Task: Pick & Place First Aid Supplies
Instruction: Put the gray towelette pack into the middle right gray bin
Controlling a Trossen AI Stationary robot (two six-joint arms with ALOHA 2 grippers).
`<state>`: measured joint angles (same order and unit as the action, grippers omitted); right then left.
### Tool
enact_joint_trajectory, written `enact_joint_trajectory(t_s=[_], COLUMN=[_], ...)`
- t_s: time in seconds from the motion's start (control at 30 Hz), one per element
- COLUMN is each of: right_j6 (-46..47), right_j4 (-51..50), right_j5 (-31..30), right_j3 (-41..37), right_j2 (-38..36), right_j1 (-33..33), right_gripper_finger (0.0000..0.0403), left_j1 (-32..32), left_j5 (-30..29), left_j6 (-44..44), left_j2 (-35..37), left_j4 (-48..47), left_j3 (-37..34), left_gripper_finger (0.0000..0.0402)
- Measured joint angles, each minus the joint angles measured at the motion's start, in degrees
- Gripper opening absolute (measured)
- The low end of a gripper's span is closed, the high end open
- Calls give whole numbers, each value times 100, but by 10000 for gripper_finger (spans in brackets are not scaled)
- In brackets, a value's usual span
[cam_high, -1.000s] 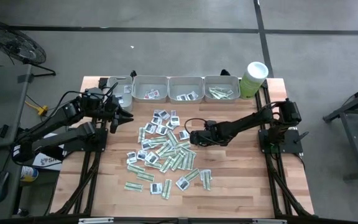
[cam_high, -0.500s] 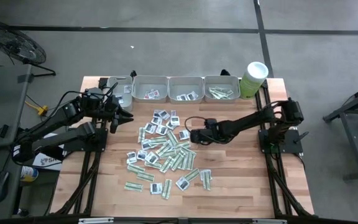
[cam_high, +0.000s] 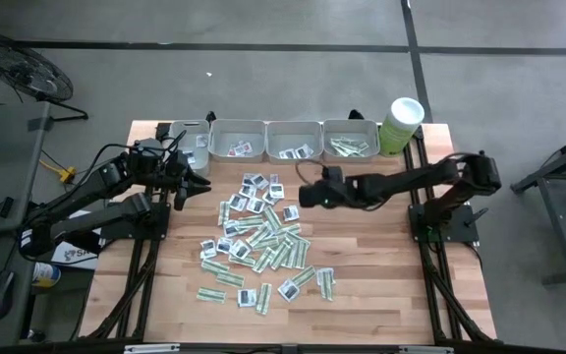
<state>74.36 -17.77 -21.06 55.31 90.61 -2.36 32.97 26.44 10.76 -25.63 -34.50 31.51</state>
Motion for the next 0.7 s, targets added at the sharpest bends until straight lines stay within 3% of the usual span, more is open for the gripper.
enact_joint_trajectory(t_s=[0.3, 0.7], right_j6=[-1884, -4366], right_j4=[1492, 2183], right_j5=[542, 1187], right_j3=[2, 7], right_j2=[-92, -92], right_j1=[-1103, -2375], right_gripper_finger=[0, 0], left_j1=[0, 0], left_j5=[-1, -498], left_j6=[39, 452], left_j2=[2, 2], left_j4=[16, 19], left_j3=[0, 0], left_gripper_finger=[112, 112])
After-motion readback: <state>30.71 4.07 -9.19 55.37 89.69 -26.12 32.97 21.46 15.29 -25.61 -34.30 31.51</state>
